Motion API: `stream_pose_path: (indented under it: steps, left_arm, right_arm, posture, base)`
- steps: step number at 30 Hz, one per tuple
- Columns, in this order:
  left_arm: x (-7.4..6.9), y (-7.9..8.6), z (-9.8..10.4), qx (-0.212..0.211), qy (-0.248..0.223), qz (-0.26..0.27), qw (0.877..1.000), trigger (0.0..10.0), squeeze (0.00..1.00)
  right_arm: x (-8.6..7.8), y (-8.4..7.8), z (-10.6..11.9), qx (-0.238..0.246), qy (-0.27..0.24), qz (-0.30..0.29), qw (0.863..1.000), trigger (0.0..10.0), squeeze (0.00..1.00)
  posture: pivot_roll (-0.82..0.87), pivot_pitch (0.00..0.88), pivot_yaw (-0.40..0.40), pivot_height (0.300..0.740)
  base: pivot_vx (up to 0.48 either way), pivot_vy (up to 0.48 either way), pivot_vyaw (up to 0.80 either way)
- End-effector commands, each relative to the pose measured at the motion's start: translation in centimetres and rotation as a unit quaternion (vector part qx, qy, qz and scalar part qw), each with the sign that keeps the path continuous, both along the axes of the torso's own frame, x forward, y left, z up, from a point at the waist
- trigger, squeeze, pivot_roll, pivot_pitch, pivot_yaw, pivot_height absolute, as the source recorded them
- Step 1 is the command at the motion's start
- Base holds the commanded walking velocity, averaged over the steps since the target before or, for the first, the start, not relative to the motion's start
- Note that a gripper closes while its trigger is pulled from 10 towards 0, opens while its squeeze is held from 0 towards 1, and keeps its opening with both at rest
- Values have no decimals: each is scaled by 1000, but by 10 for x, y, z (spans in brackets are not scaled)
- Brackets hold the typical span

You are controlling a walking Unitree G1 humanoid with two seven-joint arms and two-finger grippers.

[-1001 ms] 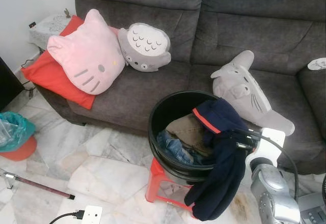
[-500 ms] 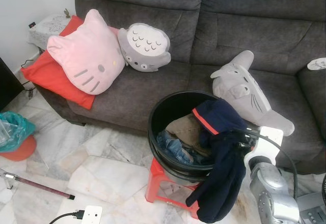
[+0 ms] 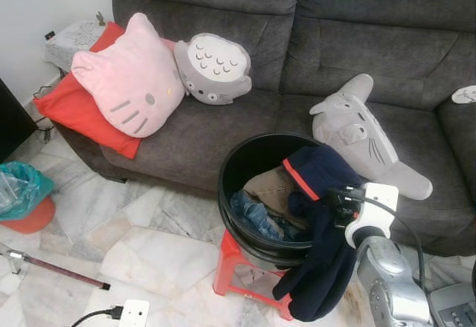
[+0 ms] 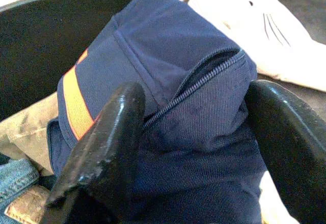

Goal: Hang hanger

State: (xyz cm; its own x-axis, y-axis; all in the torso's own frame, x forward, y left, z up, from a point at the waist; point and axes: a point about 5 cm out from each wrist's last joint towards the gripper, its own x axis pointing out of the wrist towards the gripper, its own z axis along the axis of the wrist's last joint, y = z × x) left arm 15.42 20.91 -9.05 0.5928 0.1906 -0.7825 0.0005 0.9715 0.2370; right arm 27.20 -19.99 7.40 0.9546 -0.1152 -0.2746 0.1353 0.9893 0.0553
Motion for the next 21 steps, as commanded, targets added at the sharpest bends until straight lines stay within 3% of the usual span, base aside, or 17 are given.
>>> stream_pose_path:
  steps: [1, 2, 4, 7, 10, 12, 15, 18, 21]
  left_arm:
    - [-7, 1, -3, 3, 11, 5, 1000, 10000, 0]
    - [-7, 1, -3, 2, 11, 5, 1000, 10000, 0]
    - [-7, 1, -3, 2, 11, 5, 1000, 10000, 0]
    - [-7, 1, -3, 2, 11, 5, 1000, 10000, 0]
    - [-6, 1, -3, 2, 11, 5, 1000, 10000, 0]
    - [-6, 1, -3, 2, 11, 5, 1000, 10000, 0]
    - [-6, 1, -2, 1, 11, 5, 1000, 10000, 0]
    - [-6, 1, -2, 0, 11, 6, 1000, 10000, 0]
    - [-6, 1, -2, -1, 12, 6, 1000, 10000, 0]
  right_arm:
    - [2, 1, 13, -2, -35, 7, 999, 10000, 1000]
    - [3, 1, 21, -3, -62, 7, 998, 10000, 973]
    - [4, 1, 32, -4, -94, 6, 996, 10000, 0]
    - [4, 1, 37, -7, -110, 5, 994, 10000, 0]
    - [8, -2, 59, -10, -167, -6, 986, 10000, 0]
    - [10, -2, 61, -10, -168, -1, 986, 10000, 0]
    - [21, -3, 63, -59, -144, 65, 986, 10000, 0]
    - [31, -9, 54, -132, -82, 125, 980, 10000, 0]
    - [36, -12, 50, -155, -40, 148, 976, 10000, 0]
  posture:
    - [-87, 74, 8, 740]
    - [-88, 75, 8, 740]
    - [-89, 75, 8, 740]
    - [-89, 75, 8, 740]
    - [-90, 77, 9, 740]
    - [-90, 77, 9, 740]
    - [-92, 78, 10, 740]
    - [-95, 80, 11, 740]
    - [-95, 81, 11, 740]
  base:
    - [0, 0, 0]
    - [0, 0, 0]
    - [0, 0, 0]
    - [0, 0, 0]
    - [0, 0, 0]
    - [0, 0, 0]
    - [0, 0, 0]
    - [0, 0, 0]
    - [0, 0, 0]
